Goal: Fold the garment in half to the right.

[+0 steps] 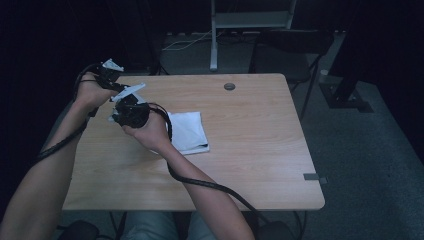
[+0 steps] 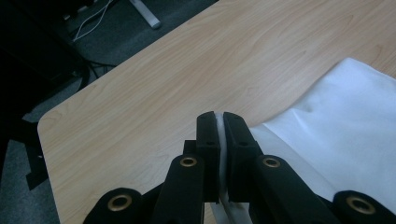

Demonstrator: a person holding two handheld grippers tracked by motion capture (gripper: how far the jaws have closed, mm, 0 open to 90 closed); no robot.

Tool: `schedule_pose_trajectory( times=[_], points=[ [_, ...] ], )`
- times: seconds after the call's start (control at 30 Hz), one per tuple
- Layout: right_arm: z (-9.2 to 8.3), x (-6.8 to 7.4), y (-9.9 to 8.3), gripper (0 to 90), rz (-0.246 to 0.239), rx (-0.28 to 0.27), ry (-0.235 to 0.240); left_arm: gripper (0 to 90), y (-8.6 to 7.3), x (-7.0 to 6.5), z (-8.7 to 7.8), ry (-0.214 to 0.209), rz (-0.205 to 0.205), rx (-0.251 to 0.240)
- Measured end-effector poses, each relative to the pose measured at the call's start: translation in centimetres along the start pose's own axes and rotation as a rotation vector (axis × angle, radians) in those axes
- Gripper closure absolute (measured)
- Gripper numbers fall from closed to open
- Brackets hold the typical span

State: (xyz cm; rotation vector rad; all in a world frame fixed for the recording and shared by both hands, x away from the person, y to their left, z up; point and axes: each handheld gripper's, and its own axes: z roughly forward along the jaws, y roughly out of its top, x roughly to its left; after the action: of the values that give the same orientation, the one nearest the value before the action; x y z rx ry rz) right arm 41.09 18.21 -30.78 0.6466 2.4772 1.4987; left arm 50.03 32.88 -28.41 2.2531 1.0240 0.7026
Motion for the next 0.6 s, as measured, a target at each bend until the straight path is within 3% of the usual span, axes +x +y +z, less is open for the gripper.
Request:
schedule_pose_trajectory(
  times=[0.6],
  points=[
    [0.56,0.36,0.11,82.7,0.003,-0.004,0.012,86.3,-0.18,0.15,-0.22,0.012,0.002,0.018]
  ],
)
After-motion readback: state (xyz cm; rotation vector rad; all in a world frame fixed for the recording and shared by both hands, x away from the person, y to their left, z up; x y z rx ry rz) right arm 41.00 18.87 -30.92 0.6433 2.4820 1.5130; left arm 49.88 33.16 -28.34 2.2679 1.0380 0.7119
